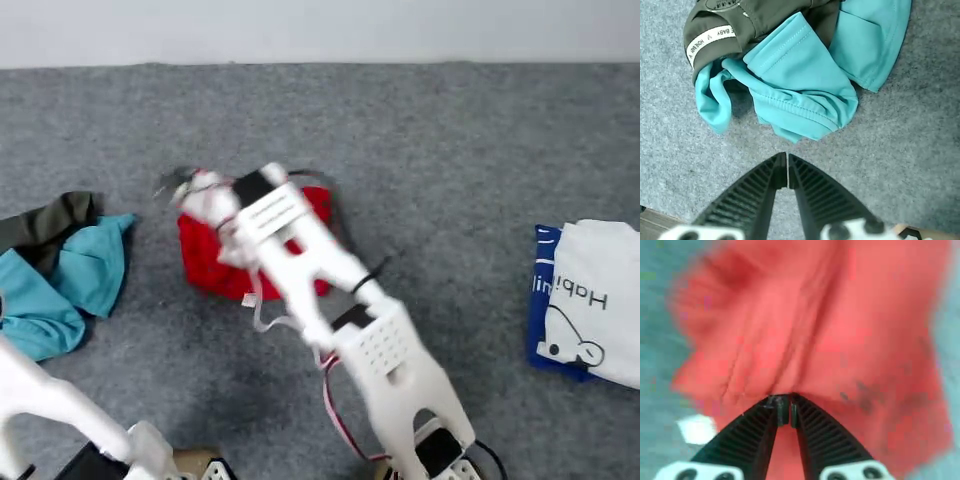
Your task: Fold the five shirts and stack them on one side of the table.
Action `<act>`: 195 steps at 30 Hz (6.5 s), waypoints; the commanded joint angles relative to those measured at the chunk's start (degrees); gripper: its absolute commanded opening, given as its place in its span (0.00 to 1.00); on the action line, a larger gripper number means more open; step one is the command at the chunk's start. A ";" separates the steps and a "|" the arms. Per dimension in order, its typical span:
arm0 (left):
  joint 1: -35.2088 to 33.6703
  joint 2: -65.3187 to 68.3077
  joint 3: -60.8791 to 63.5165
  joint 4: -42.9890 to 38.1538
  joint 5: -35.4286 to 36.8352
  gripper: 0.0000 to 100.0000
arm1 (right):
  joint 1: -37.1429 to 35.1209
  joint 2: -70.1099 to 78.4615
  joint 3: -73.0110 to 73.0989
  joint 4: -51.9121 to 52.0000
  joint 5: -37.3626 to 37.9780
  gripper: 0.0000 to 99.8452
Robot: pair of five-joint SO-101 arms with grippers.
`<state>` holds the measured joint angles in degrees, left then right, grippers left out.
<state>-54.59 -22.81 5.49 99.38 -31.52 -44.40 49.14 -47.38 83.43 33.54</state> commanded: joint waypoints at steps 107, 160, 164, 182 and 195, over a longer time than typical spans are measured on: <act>0.09 -2.11 -0.31 0.62 -0.18 0.02 | 15.43 17.89 -48.62 19.74 -9.67 0.04; 0.00 -2.11 -0.22 0.97 -0.18 0.02 | 6.99 8.22 0.26 10.77 -58.90 0.15; 0.00 -2.11 -0.22 0.97 -0.18 0.02 | 7.16 8.13 0.26 11.03 -54.95 0.00; 0.00 -2.11 -0.22 0.97 -0.18 0.02 | 14.99 -6.73 10.11 19.56 -34.37 0.01; 0.09 -2.11 -0.22 0.97 -0.18 0.02 | 34.33 -30.46 39.03 18.24 10.90 0.01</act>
<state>-54.59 -22.81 5.49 99.38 -31.52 -15.74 23.47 -8.18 100.48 31.34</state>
